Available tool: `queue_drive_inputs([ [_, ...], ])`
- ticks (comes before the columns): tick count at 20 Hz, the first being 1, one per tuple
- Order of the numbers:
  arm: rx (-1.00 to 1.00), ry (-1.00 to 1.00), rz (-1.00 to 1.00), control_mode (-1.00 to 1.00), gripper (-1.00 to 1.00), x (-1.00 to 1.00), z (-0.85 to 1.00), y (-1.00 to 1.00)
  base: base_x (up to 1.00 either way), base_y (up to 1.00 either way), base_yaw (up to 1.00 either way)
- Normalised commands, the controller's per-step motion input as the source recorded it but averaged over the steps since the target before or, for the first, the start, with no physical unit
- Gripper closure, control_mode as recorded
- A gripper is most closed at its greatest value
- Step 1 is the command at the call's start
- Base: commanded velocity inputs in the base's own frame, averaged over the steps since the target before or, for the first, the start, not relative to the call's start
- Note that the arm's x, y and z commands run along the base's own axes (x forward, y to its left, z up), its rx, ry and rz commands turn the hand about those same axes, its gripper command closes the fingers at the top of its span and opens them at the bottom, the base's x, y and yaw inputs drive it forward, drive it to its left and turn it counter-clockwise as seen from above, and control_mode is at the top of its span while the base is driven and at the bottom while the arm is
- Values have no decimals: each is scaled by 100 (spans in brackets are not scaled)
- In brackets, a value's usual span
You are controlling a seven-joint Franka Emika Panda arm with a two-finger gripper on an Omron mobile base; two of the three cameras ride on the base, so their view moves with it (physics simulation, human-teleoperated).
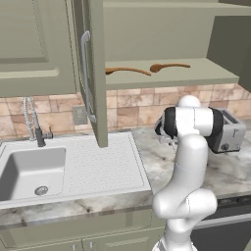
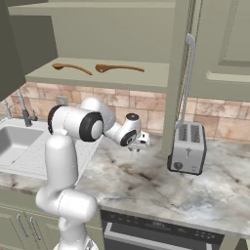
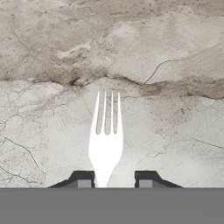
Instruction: Organize the utensils by type. Pick up the wooden spoons from the counter and place them in the open cabinet. Then pick up the metallic utensils from the counter and place them in the open drawer.
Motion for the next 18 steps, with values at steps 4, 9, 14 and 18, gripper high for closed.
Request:
queue_drive_inputs([
  [4,0,0,0,-100,100,-57,-51,13,0,0,0],
  [9,0,0,0,-100,100,-63,-38,7,0,0,0],
  [14,0,0,0,-100,100,-58,-18,5,0,0,0],
  [18,3,0,0,-100,100,-33,8,0,0,0,0],
])
